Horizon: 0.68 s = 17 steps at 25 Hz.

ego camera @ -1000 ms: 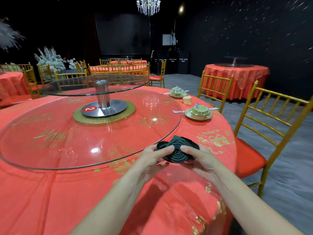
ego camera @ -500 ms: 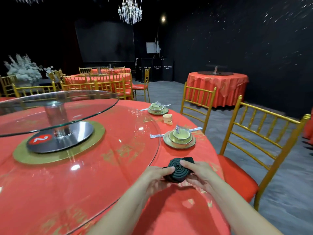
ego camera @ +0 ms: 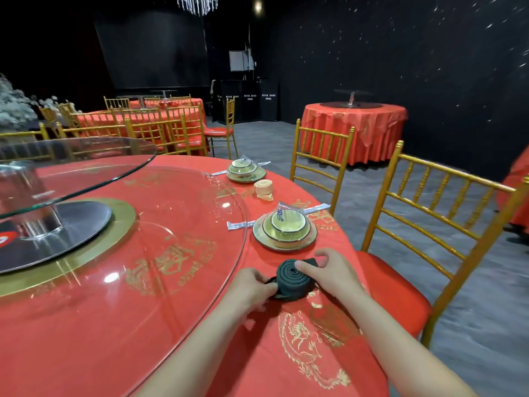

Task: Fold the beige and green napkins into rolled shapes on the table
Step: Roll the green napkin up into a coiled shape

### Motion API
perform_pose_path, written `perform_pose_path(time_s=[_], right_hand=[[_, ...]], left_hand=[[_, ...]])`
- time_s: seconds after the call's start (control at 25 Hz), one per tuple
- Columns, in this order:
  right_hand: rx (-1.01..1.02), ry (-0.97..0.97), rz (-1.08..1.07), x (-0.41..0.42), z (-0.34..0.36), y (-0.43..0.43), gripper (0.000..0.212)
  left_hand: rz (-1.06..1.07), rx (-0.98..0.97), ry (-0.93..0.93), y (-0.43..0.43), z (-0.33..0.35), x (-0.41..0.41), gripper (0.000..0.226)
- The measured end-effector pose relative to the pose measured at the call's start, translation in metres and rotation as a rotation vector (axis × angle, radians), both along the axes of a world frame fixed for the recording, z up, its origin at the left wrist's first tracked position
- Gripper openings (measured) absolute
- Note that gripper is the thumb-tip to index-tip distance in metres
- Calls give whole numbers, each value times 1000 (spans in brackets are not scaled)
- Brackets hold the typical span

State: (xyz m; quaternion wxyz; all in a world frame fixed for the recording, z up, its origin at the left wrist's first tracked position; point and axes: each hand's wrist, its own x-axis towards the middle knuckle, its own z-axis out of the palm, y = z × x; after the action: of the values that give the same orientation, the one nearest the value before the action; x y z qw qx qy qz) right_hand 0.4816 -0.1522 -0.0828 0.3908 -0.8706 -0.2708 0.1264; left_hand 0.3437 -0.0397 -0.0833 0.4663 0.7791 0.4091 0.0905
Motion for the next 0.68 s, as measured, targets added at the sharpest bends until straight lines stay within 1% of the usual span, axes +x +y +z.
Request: perform_pose_path(time_s=[0.04,0.08,0.12,0.16,0.2,0.28,0.4,0.56,0.68], right_hand=[[49,-91,5,-3,-3,-1,48],[113,-220,39,-6,-6,-2,41],[170,-349,102,-11,-9,-4,31],[211,-438,171,-16,-13,-4,24],[210,-478,224,-22,-15,-5,23],[131,-470,254,-28,-19,-5,33],[44,-449,274,-32,-22,-1,42],[47,-475,271,-36,-29,-1,42],[96,-408,319,-33,-29,-5,51]], left_hand=[[-23,120,51,-2,0,-5,13],[-43,270,104,-5,-1,-10,15],[-52,407,134,-9,-2,-15,18],[-44,488,129,-13,-4,-18,20],[-27,506,105,-15,-5,-20,21],[11,464,76,-15,-7,-20,20],[41,456,87,-13,-7,-24,11],[16,471,167,-16,-10,-29,9],[18,461,160,-17,-9,-26,8]])
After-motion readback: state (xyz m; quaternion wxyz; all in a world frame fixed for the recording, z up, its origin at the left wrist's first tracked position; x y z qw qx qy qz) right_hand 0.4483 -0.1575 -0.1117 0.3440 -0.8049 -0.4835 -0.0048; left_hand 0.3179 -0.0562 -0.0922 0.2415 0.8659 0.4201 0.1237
